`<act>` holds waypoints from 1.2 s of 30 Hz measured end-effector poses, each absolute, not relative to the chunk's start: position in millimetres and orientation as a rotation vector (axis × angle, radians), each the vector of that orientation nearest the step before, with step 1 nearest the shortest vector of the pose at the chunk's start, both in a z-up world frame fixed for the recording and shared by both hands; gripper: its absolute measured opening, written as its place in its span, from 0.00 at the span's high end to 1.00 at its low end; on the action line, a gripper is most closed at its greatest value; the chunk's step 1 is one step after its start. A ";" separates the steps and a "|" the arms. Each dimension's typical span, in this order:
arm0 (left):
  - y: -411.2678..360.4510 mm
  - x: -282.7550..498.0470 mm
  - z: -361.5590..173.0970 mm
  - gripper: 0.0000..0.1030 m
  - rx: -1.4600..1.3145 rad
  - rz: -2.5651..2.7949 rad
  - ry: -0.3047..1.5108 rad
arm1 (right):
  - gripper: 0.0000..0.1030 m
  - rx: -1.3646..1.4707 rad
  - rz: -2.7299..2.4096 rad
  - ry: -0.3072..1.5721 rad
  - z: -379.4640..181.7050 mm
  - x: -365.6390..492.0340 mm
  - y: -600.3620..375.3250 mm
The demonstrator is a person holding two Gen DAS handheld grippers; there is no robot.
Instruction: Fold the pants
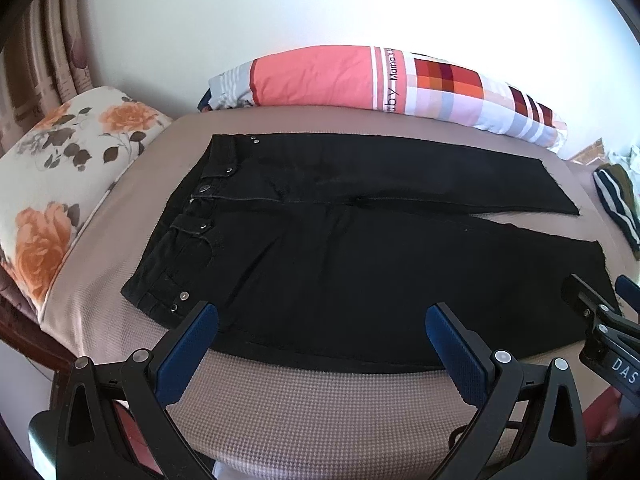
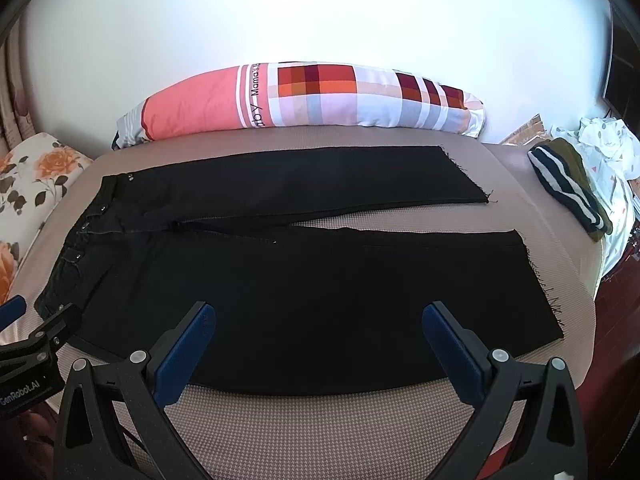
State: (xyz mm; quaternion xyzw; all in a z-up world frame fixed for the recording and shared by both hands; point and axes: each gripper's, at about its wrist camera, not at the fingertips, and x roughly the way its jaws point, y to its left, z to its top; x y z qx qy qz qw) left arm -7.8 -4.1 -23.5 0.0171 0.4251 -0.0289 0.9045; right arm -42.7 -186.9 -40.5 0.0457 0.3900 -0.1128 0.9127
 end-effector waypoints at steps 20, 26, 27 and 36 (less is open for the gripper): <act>2.4 -7.7 -34.3 0.00 0.036 -0.002 0.923 | 0.00 0.090 -0.230 0.809 -40.7 -39.9 -183.4; 1.6 -7.7 -35.1 0.00 0.045 0.002 0.927 | 0.00 0.097 -0.233 0.813 -41.2 -39.8 -182.0; 1.1 -8.0 -35.3 0.00 0.046 0.003 0.925 | 0.00 0.098 -0.234 0.813 -41.1 -39.7 -181.7; -1.6 -8.0 -32.4 0.00 0.050 0.003 0.907 | 0.00 0.095 -0.230 0.811 -41.3 -38.5 -181.8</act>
